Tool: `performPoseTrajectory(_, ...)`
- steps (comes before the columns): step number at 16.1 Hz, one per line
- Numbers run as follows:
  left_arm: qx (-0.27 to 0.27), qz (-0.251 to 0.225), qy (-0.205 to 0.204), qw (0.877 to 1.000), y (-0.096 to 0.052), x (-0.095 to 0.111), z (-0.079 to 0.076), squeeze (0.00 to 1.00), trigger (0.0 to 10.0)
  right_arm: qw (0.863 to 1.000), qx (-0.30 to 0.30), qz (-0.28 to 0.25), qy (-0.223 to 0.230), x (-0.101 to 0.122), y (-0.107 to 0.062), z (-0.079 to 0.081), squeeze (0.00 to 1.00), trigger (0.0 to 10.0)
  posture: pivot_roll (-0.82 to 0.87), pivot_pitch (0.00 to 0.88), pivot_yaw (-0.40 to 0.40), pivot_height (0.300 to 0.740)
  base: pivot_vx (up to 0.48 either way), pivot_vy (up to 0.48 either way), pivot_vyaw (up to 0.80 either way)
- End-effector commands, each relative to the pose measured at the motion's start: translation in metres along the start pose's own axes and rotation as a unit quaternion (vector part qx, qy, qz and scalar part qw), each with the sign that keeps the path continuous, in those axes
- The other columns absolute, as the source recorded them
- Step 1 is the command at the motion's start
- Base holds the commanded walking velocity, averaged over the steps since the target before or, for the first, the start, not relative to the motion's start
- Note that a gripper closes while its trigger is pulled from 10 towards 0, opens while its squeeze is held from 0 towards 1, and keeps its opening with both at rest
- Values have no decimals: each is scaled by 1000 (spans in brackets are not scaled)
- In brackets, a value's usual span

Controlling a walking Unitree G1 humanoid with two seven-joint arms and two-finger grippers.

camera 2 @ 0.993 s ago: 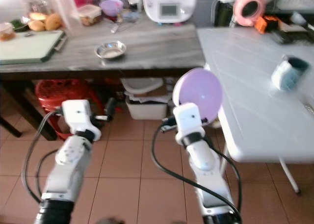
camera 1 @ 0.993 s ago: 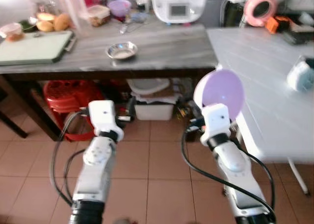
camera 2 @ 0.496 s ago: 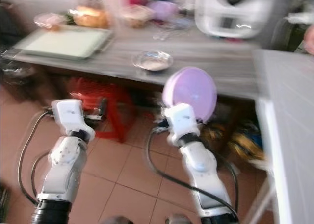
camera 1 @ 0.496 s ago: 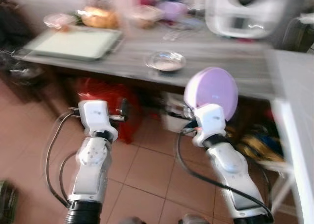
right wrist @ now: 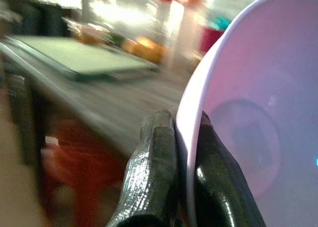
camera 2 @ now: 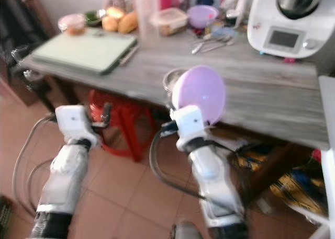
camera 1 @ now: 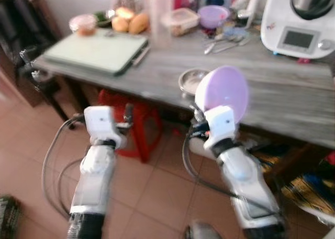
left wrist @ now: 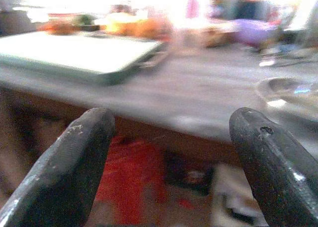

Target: Setting the table

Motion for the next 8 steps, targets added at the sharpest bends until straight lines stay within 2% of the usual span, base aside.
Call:
performPoseTrajectory(1, 8, -12, 13, 1000, 0, 6, 11, 0, 10000, 1000, -3, -23, 7, 11, 7, 4, 0, 10000, -30, 0, 48, 740, 480, 0, 0)
performPoseTrajectory(3, 7, -12, 12, 1000, 0, 5, 10, 0, 10000, 1000, -3, -24, 1, 11, 8, 4, 0, 10000, -31, 0, 50, 740, 480, 0, -800)
performPoseTrajectory(8, 9, -8, 6, 1000, -1, 5, 10, 0, 10000, 999, 6, -33, -8, 14, 9, 5, 0, 10000, -31, 0, 49, 740, 476, 0, 0)
Point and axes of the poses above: a point about 5 cm out from each wrist's last joint towards the gripper, its own y axis pointing out of the wrist towards the gripper, its own x axis along the axis of the wrist's last joint, z = x × y, the point moved 2 cm from there along y, pointing out of the wrist towards the gripper, and after that the axes turned 10 degrees about y, right-handed, at the moved point
